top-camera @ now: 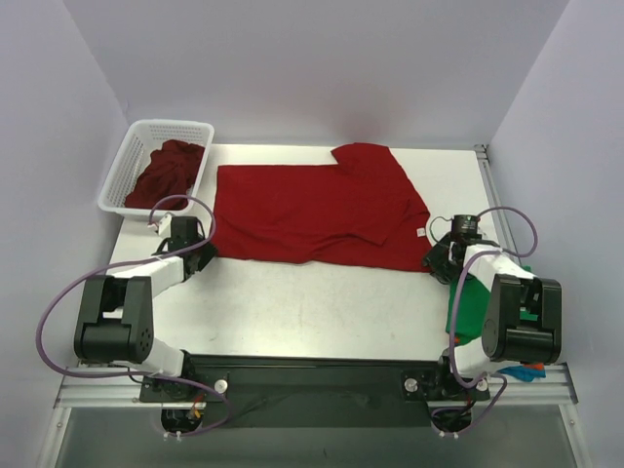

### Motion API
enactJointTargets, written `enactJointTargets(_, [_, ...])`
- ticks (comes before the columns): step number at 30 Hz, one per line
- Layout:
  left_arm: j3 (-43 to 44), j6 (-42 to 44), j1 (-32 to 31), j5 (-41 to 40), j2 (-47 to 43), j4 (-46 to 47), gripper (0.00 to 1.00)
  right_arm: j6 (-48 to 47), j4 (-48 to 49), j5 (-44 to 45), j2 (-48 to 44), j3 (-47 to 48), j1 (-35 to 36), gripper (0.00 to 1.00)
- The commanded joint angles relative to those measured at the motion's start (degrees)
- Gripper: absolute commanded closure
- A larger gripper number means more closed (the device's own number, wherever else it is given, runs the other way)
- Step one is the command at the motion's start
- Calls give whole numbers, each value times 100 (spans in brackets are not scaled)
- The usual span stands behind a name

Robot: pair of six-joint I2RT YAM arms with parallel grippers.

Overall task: Fold and stack the t-shirts
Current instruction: Fold the flattened tshirt in 1/3 of the way

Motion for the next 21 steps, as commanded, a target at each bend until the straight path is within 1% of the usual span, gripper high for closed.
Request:
enactJointTargets(1, [218, -46, 28, -96, 125, 151, 59, -11, -112, 277, 94, 182, 44, 66])
enactJointTargets(2, [227, -46, 28, -96, 152, 151, 65, -11, -120, 294, 129, 217, 52, 68])
enactJointTargets(4, [279, -55, 28, -114, 178, 116, 71, -55, -173, 338, 182, 358, 61, 74])
enactJointTargets(5, [349, -55, 37, -131, 169, 81, 75, -73, -234, 338, 234, 410, 61, 78])
enactJointTargets(6, [402, -72, 37, -157, 161, 2, 83, -90, -261, 356, 252, 524, 79, 85])
enactJointTargets(8, [551, -90, 37, -219, 100, -95, 94, -108, -392, 373, 296, 639, 79, 96])
enactJointTargets(9, [613, -151, 37, -280, 64, -469, 100, -117, -463, 382, 287, 700, 79, 100])
enactJointTargets(14, [798, -178, 28, -570, -436, -1017, 100, -196, -1060, 557, -89, 877, 70, 100])
enactJointTargets(16, [807, -178, 28, -711, -612, -1386, 100, -222, -1245, 549, -257, 859, 18, 100])
enactJointTargets(21, [597, -160, 28, -896, -1385, -2106, 100, -345, -1684, 453, -951, 578, -53, 100])
